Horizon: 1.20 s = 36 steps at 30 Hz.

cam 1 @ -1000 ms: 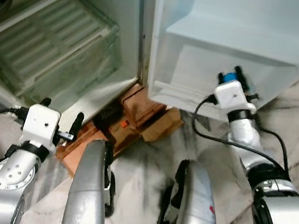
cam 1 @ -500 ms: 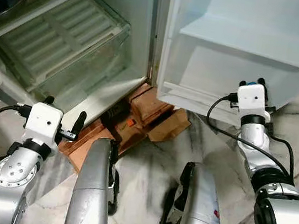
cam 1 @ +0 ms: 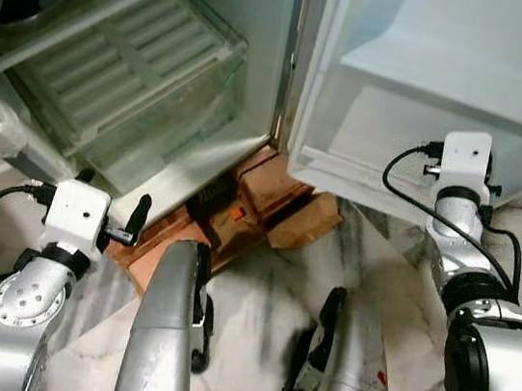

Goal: Restocking fridge

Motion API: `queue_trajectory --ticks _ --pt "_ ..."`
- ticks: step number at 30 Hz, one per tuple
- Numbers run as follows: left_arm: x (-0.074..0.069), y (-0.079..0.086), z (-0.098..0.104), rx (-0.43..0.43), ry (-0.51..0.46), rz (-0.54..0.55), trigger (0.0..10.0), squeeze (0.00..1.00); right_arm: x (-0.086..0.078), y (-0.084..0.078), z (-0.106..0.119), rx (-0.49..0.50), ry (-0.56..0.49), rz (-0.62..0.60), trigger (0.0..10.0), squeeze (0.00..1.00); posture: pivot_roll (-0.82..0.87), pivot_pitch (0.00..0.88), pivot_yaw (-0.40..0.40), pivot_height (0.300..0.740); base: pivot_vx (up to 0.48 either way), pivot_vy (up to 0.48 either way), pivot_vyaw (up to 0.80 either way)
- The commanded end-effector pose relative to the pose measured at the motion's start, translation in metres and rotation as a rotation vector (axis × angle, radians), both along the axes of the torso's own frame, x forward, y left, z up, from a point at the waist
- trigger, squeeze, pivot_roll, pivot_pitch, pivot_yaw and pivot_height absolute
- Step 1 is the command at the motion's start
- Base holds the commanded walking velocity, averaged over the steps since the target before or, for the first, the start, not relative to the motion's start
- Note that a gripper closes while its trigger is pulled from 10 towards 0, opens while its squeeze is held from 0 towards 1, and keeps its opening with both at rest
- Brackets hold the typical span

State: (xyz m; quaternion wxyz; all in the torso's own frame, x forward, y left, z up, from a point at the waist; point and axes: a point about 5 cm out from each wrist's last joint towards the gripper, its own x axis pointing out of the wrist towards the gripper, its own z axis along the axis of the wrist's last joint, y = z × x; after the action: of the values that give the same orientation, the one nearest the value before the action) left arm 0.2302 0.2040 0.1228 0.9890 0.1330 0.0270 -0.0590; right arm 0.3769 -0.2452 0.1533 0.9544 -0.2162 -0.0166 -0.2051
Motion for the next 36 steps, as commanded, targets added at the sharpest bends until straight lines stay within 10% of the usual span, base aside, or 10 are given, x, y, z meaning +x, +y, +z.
queue_trajectory --ticks 1,19,20,22,27,28,29,31,32,36 --pt "-0.003 0.000 -0.005 0.004 0.015 0.009 10.0 0.00 -0.020 -0.049 -0.011 -0.018 0.078 -0.240 10.0 0.00 0.16 0.310 0.000 0.574 0.000 0.000 0.00" --pt "0.000 -0.001 -0.006 0.002 0.015 0.006 10.0 0.00 -0.035 -0.073 -0.025 0.077 0.180 -0.443 10.0 0.00 0.16 0.302 0.002 0.574 0.000 0.000 0.00" --pt "0.000 -0.001 -0.006 0.002 0.015 0.005 10.0 0.00 -0.035 -0.073 -0.024 0.100 0.171 -0.440 10.0 0.98 0.16 0.301 0.002 0.574 0.000 0.000 0.00" --pt "0.001 -0.001 -0.006 0.002 0.015 0.005 10.0 0.00 -0.034 -0.074 -0.023 0.111 0.163 -0.430 10.0 1.00 0.16 0.300 0.002 0.574 0.000 0.000 0.00" --pt "0.002 -0.001 -0.006 0.005 0.013 0.011 10.0 0.00 -0.029 -0.067 -0.017 0.127 0.109 -0.379 10.0 0.95 0.16 0.299 0.001 0.574 0.000 0.000 0.00" --pt "0.002 0.000 -0.006 0.006 0.012 0.014 10.0 0.00 -0.026 -0.064 -0.015 0.143 0.092 -0.351 10.0 0.40 0.16 0.299 0.000 0.574 0.000 0.000 0.00" --pt "0.003 0.000 -0.006 0.008 0.013 0.017 10.0 0.00 -0.025 -0.062 -0.014 0.161 0.076 -0.336 10.0 0.18 0.16 0.299 0.000 0.574 0.000 0.000 0.00" --pt "0.003 0.001 -0.006 0.010 0.013 0.020 10.0 0.00 -0.025 -0.062 -0.013 0.156 0.070 -0.335 10.0 0.18 0.16 0.299 0.000 0.574 0.000 0.000 0.00" --pt "0.003 0.001 -0.006 0.011 0.013 0.022 10.0 0.00 -0.024 -0.061 -0.013 0.158 0.066 -0.331 10.0 0.00 0.16 0.299 0.000 0.574 0.000 0.000 0.00" --pt "0.004 0.001 -0.006 0.013 0.013 0.024 10.0 0.00 -0.025 -0.062 -0.012 0.135 0.057 -0.341 10.0 0.00 0.16 0.298 0.000 0.574 0.000 0.000 0.00"
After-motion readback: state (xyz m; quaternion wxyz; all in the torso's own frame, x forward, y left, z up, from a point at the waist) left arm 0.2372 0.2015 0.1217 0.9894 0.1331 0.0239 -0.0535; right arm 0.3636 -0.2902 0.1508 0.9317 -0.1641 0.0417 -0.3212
